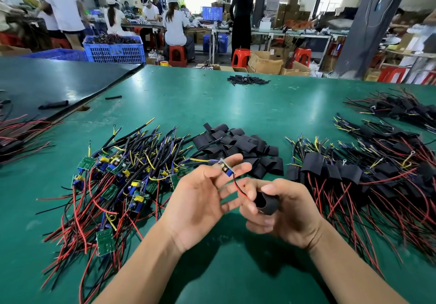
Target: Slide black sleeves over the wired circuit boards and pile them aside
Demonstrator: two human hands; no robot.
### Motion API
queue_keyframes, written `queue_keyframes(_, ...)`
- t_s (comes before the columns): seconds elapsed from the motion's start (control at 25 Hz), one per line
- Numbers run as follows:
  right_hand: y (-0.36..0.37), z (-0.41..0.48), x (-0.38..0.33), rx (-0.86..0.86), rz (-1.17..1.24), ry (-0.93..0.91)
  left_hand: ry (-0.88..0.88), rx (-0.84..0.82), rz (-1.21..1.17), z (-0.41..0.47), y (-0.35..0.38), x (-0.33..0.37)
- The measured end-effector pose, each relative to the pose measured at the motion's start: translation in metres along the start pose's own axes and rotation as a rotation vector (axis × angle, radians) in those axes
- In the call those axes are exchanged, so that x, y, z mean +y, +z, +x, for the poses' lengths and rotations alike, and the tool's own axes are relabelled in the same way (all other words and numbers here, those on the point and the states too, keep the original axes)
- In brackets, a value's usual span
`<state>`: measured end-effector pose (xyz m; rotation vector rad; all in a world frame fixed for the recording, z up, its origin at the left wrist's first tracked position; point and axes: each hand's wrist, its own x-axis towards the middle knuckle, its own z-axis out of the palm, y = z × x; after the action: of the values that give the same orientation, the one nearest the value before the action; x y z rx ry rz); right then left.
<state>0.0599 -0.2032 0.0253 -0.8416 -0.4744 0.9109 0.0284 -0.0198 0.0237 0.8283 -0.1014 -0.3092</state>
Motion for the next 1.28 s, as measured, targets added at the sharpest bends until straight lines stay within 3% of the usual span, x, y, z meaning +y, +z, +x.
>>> queue_keyframes(0.2, -0.002, 0.002, 0.004, 0.022, -0.011, 0.017, 0.112, 0.041, 0.225, -0.003, 0.003, 0.001)
queue_keyframes(0.44, -0.003, 0.010, 0.012, 0.259, -0.039, -0.027, 0.281, 0.111, 0.494, -0.004, 0.010, -0.007)
queue_keyframes(0.72, 0.002, 0.013, 0.009, 0.485, -0.038, -0.132, 0.494, 0.558, 0.576, 0.000, -0.005, 0.006)
queue_keyframes(0.88, -0.002, 0.017, 0.008, 0.544, -0.025, -0.256, 0.412, 0.652, 0.580, 0.001, -0.016, 0.009)
queue_keyframes(1.12, -0.010, 0.019, 0.010, 0.618, -0.081, -0.313, 0.138, 0.511, 0.417, 0.000, -0.017, 0.006)
queue_keyframes(1.28, -0.013, 0.022, 0.012, 0.664, -0.115, -0.381, 0.152, 0.516, 0.288, -0.002, -0.017, 0.009)
